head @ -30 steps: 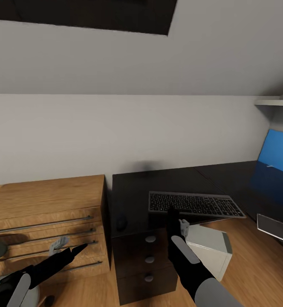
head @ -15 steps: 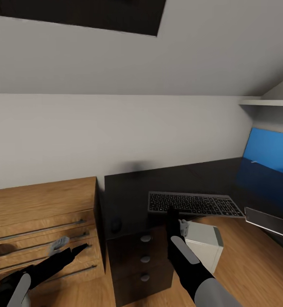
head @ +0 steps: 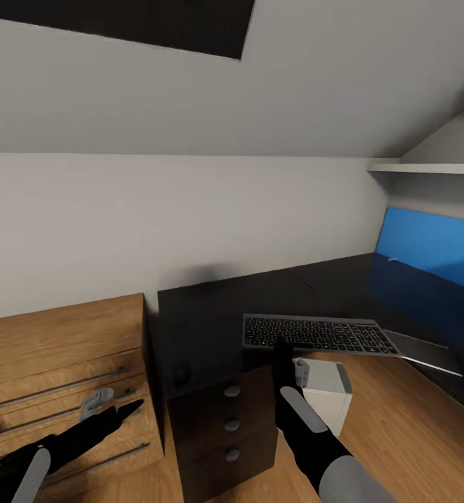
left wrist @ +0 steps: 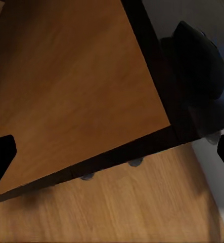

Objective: In the bedroom, organize the workspace by keeping the computer under the desk, ensuring the monitor is on the desk, placing the keyboard on the desk next to the monitor, placing the mouse on the desk next to the keyboard, moving the folder from the swivel chair onto the desk next to the mouse, stacking the notebook on top of the folder with the pen on top of the notebook, and positioning the swivel chair next to the desk.

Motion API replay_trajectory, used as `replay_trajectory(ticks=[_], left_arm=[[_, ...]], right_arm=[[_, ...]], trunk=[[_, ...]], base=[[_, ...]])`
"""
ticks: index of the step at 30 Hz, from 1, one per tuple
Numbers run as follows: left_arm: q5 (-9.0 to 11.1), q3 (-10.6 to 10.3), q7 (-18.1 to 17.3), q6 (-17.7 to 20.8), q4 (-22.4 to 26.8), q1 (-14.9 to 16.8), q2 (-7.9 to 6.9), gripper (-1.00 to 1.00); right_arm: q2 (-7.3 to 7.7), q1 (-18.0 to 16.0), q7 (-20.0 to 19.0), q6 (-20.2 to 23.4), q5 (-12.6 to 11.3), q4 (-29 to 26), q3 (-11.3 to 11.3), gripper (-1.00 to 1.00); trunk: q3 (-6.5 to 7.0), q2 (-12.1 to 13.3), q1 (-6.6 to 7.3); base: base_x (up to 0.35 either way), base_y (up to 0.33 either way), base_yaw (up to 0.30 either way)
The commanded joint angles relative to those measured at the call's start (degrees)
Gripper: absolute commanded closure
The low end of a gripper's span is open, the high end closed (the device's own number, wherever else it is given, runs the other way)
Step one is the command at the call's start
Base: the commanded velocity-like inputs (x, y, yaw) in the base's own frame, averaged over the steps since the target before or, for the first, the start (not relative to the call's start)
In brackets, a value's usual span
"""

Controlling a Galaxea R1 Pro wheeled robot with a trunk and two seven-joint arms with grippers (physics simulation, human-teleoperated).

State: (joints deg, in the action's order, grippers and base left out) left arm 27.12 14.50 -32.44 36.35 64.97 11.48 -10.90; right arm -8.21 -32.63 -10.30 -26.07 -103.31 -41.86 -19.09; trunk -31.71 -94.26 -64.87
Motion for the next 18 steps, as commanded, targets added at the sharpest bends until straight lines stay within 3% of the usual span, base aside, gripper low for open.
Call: replay_trajectory(ticks=[1,6,18], left_arm=[[0.30,0.08,-0.08,0.39,-0.02,0.04,0.00,-1.00],[0.30,0.05,-0.08,0.39,-0.05,0.04,0.00,-1.00],[0.30,0.05,-0.08,0.48,-0.11,0.04,0.00,-1.00]], right_arm=[[0.03,-0.06,-0.34,-0.03,-0.58,0.02,-0.28,1.00],[0.03,-0.06,-0.34,0.73,-0.58,0.02,-0.63,1.00],[0.03,-0.06,-0.34,0.85,-0.58,-0.06,-0.64,1.00]], trunk=[[-0.06,-0.03,0.00],[-0.06,-0.03,0.00],[-0.06,-0.03,0.00]], base=[[0.000,0.319,-0.005],[0.000,0.289,-0.002],[0.000,0.025,0.000]])
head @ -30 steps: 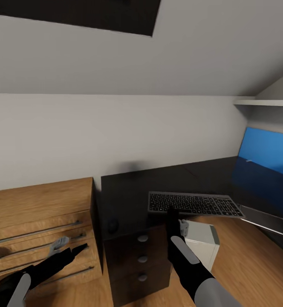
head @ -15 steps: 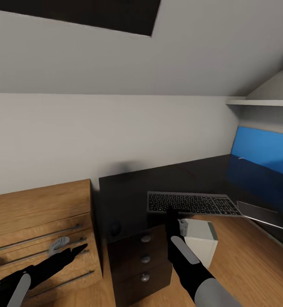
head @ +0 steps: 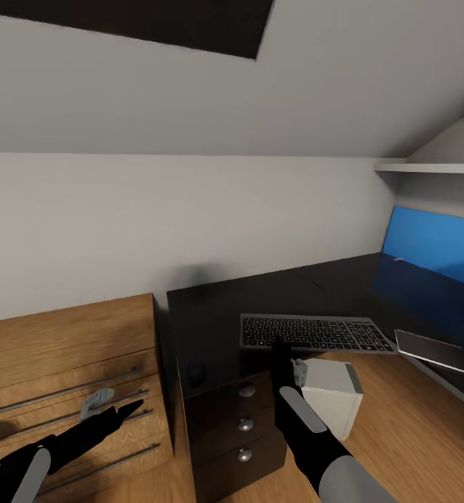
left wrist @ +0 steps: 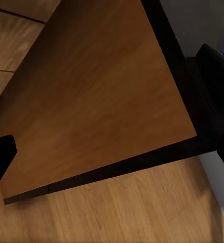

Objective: In the bedroom, organize the workspace by keeping the computer under the desk, ensuring the monitor is on the desk, placing the keyboard on the desk next to the monitor, placing the mouse on the desk next to the keyboard, moving the folder from the swivel chair onto the desk next to the mouse, stacking the notebook on top of the folder with the pen on top of the notebook, and positioning the swivel chair next to the desk.

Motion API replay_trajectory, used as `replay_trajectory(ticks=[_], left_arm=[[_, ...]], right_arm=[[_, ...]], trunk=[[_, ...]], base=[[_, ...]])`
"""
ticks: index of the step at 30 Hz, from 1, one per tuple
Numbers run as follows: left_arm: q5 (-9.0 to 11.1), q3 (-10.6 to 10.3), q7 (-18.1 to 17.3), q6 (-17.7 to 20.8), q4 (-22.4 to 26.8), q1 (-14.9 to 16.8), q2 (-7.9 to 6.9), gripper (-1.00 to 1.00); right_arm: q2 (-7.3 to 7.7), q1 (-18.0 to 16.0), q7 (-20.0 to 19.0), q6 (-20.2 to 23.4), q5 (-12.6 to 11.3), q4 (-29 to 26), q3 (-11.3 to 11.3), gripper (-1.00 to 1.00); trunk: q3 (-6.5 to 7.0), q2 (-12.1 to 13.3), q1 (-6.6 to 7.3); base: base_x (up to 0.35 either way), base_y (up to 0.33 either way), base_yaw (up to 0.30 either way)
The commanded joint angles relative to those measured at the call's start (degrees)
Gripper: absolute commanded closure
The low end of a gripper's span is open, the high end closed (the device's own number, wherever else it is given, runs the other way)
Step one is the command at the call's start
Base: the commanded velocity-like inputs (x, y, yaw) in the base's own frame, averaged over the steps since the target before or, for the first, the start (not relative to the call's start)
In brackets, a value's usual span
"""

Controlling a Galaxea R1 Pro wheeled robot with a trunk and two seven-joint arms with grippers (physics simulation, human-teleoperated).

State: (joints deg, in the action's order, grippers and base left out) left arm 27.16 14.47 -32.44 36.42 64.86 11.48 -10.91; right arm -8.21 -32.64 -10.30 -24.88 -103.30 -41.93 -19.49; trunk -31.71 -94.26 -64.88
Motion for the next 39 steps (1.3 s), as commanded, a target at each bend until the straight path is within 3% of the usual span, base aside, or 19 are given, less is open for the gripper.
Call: replay_trajectory(ticks=[1,21,29,39], left_arm=[[0.26,0.08,-0.08,0.41,0.01,0.04,0.01,-1.00],[0.26,0.03,-0.08,0.41,0.01,0.04,0.04,-1.00],[0.26,0.03,-0.08,0.41,0.01,0.04,0.09,-1.00],[0.26,0.03,-0.08,0.41,0.01,0.04,0.09,-1.00]], right_arm=[[0.03,-0.06,-0.33,-0.35,-0.59,0.02,-0.27,1.00],[-0.09,-0.06,-0.42,-0.39,-0.59,0.09,-0.85,1.00],[-0.04,-0.06,-0.44,-0.35,-0.59,-0.02,-5.21,1.00],[-0.04,-0.03,-0.55,-0.34,-0.59,-0.14,-5.69,1.00]], trunk=[[-0.06,-0.03,0.00],[-0.06,-0.03,0.00],[-0.06,-0.03,0.00],[-0.06,-0.03,0.00]], base=[[0.000,0.000,0.000],[0.000,0.000,0.000],[0.000,0.000,0.000],[0.000,0.000,0.000]])
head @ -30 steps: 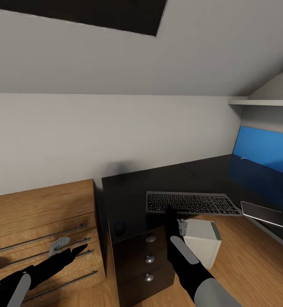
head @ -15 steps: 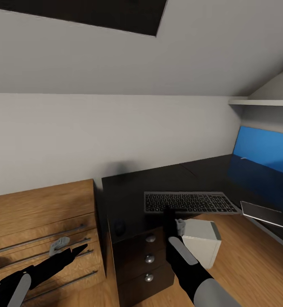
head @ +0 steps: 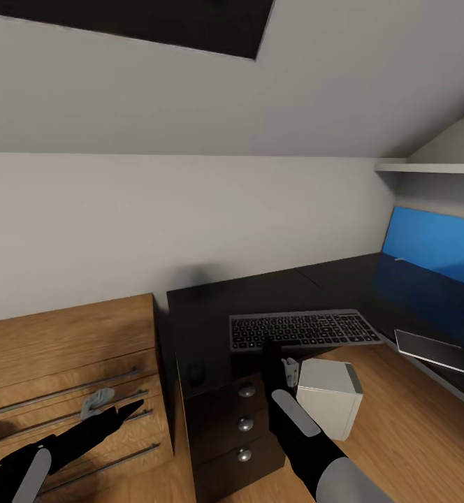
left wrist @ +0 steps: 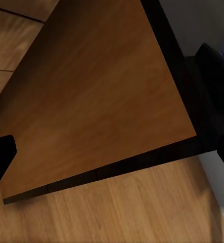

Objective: In the bedroom, organize the workspace by keeping the computer under the desk, ensuring the monitor is on the desk, placing the keyboard on the desk next to the monitor, placing the mouse on the desk next to the keyboard, moving the folder from the swivel chair onto the desk next to the mouse, stacking the notebook on top of the folder with the pen on top of the notebook, and positioning the swivel chair next to the desk.

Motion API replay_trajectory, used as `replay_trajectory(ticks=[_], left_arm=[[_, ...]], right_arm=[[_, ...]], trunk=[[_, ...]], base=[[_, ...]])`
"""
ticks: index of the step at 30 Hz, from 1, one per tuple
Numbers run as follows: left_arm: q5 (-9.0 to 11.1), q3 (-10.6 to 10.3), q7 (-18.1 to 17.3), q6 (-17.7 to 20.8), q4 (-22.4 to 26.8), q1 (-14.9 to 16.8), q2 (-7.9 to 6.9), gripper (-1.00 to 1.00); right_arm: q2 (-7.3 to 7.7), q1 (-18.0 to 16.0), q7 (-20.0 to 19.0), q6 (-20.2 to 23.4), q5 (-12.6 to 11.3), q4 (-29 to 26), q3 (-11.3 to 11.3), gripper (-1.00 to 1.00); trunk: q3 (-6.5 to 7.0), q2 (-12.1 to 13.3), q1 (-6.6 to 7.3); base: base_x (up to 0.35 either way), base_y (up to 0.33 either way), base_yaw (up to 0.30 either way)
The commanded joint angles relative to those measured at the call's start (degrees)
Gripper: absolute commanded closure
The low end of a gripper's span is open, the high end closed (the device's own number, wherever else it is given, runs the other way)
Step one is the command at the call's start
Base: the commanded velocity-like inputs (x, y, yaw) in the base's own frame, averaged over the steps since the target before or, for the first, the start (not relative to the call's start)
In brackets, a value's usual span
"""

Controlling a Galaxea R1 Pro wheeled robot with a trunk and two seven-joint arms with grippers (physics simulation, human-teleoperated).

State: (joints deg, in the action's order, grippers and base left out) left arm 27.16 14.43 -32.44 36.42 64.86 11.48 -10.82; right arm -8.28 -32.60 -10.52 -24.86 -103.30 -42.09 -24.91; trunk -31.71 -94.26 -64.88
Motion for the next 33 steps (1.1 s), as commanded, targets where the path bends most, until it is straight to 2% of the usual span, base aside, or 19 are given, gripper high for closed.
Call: replay_trajectory(ticks=[1,5,12,17,33], left_arm=[[0.26,0.08,-0.08,0.41,0.01,0.04,0.01,-1.00],[0.26,0.05,-0.13,0.48,0.02,0.04,0.01,-1.00],[0.26,-0.10,-0.11,0.69,0.17,0.04,0.16,-1.00],[0.26,-0.10,-0.01,0.84,0.18,0.04,0.17,-1.00],[0.35,-0.10,0.18,0.76,0.18,0.04,0.18,-1.00]], right_arm=[[0.00,-0.06,-0.35,-0.36,-0.59,0.01,-0.28,1.00],[-0.06,-0.06,-0.02,-0.47,-0.55,0.09,-0.40,1.00],[0.14,-0.09,8.72,-0.51,-0.36,-1.19,-0.63,1.00],[0.28,-0.09,6.99,-0.53,-0.50,-2.98,-0.51,1.00],[0.28,-0.07,5.57,-0.66,-0.41,-2.83,-0.56,1.00]], trunk=[[-0.06,-0.03,0.00],[-0.06,-0.03,0.00],[-0.06,-0.03,0.00],[-0.06,-0.03,0.00],[-2.93,-6.45,-3.51]], base=[[0.000,0.000,0.000],[0.000,0.000,0.000],[0.000,0.000,0.000],[0.000,0.000,0.000],[0.000,0.000,0.000]])
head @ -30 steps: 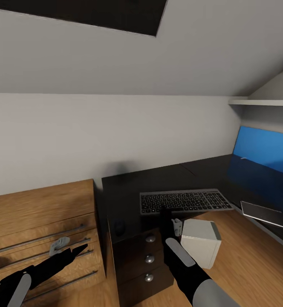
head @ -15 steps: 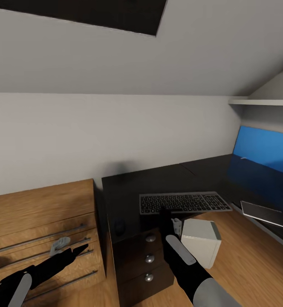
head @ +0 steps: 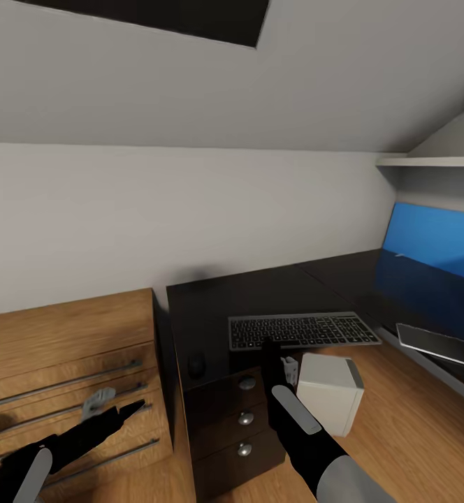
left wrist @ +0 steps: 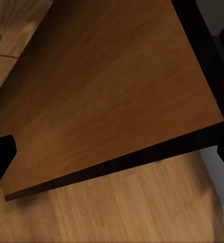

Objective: In the bedroom, organize the workspace by keeping the computer under the desk, ensuring the monitor is on the desk, placing the keyboard on the desk next to the monitor, placing the mouse on the desk next to the keyboard, moving the folder from the swivel chair onto the desk next to the mouse, stacking the notebook on top of the folder with the pen on top of the notebook, and positioning the swivel chair next to the desk.

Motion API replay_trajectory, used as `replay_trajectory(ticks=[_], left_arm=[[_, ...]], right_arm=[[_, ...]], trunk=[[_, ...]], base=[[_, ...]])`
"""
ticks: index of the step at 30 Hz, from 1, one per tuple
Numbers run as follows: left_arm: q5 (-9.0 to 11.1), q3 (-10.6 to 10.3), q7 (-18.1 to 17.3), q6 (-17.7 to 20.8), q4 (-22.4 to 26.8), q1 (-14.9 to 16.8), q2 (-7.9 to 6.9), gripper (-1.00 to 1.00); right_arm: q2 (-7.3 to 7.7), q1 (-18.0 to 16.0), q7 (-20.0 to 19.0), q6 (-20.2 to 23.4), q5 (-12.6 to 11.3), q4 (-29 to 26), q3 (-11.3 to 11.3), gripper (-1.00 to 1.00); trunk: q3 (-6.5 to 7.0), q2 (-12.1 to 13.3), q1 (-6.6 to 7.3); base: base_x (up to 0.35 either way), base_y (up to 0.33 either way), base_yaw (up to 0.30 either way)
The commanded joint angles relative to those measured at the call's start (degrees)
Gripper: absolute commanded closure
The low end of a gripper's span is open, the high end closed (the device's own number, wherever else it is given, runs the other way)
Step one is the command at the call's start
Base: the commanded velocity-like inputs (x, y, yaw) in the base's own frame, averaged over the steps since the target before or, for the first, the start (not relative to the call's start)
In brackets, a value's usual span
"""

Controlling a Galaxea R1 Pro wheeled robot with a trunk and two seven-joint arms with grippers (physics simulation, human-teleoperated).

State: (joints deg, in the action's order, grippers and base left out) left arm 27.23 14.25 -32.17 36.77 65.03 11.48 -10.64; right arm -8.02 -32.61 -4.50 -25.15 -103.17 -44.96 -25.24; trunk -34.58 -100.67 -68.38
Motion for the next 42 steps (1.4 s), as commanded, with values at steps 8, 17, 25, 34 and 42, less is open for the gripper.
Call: replay_trajectory(ticks=[8,17,25,34,42], left_arm=[[0.28,0.08,-0.08,0.41,0.01,0.04,0.01,-1.00],[0.28,0.08,-0.08,0.41,0.01,0.04,0.01,-1.00],[0.36,0.08,-0.33,0.41,0.01,0.04,0.01,-1.00],[0.36,0.08,-0.35,0.41,0.01,0.04,0.01,-1.00],[0.36,0.09,-0.39,0.41,0.01,0.04,0.01,-1.00]], right_arm=[[0.02,-0.07,-0.47,-0.42,-0.51,0.05,-0.18,1.00],[0.02,-0.09,-0.39,-0.43,-0.54,0.13,-0.16,1.00],[-0.24,-0.09,-0.04,-1.04,-0.40,0.24,-0.35,1.00],[-1.98,-0.09,0.43,-13.56,-0.41,2.14,-2.73,1.00],[-1.98,-1.75,1.56,-22.91,-0.52,3.92,-3.77,1.00]], trunk=[[-1.50,-3.25,-1.76],[-2.58,-5.66,-3.08],[-2.58,-5.66,-3.08],[-2.58,-5.66,-3.08],[-2.58,-5.66,-3.08]], base=[[0.000,0.000,0.000],[0.000,0.000,0.000],[0.000,0.000,0.000],[0.000,0.000,0.000],[0.000,0.000,0.000]])
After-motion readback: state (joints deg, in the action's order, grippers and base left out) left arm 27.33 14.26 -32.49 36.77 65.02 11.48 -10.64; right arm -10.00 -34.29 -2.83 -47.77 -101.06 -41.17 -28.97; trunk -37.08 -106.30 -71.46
